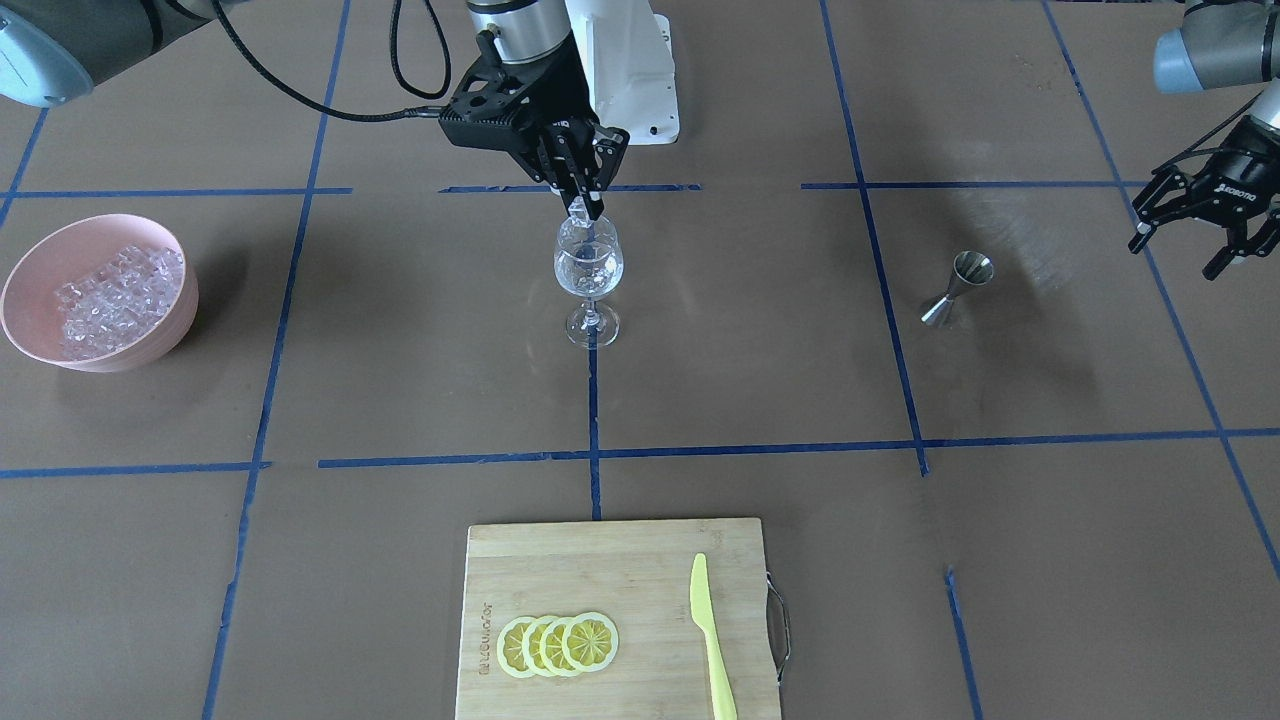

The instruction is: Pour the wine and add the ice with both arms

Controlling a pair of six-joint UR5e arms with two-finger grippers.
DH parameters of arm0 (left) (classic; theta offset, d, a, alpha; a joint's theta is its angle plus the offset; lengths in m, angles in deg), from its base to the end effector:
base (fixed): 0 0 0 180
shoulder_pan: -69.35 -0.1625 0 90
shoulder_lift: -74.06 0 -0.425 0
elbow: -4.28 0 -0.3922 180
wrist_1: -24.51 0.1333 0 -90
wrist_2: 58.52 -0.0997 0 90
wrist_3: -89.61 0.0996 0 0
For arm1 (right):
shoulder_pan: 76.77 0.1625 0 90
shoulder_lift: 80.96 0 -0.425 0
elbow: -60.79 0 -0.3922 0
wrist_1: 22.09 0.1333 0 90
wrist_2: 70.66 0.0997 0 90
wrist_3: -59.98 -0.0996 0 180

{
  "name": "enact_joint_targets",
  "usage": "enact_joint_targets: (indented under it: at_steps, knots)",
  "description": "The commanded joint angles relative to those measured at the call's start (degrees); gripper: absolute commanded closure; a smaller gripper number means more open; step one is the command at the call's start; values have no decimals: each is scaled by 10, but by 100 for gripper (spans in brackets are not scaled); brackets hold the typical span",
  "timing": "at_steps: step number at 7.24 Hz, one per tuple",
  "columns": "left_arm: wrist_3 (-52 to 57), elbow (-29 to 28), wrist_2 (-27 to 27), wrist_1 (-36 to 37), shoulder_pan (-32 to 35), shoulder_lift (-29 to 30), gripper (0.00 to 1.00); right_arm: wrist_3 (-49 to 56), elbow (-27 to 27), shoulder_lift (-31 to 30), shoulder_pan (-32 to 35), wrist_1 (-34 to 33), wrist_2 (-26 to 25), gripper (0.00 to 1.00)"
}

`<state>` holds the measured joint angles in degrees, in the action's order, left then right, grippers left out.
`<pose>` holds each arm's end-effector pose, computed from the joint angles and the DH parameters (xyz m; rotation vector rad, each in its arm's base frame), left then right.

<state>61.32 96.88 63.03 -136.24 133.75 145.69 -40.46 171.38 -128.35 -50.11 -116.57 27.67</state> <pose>0.0868 -0.3690 0.6395 0.6025 0.8748 0.2215 -0.4834 -0.3757 0.0912 0.0134 -1.0440 0.5141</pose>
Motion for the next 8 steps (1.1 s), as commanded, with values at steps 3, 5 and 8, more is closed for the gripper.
enact_joint_targets:
  at_steps: [3,5,8]
  knots:
    - [-1,2,-1,-2,0,-4,0,2,1,-3,6,10,3,0]
    - [4,0,-28,1,0,-8,0,14,54,-58,57,-13,53,0]
    - [21,-30,-43,8,6,-4,0,208,115,-210,164,-7,137,0]
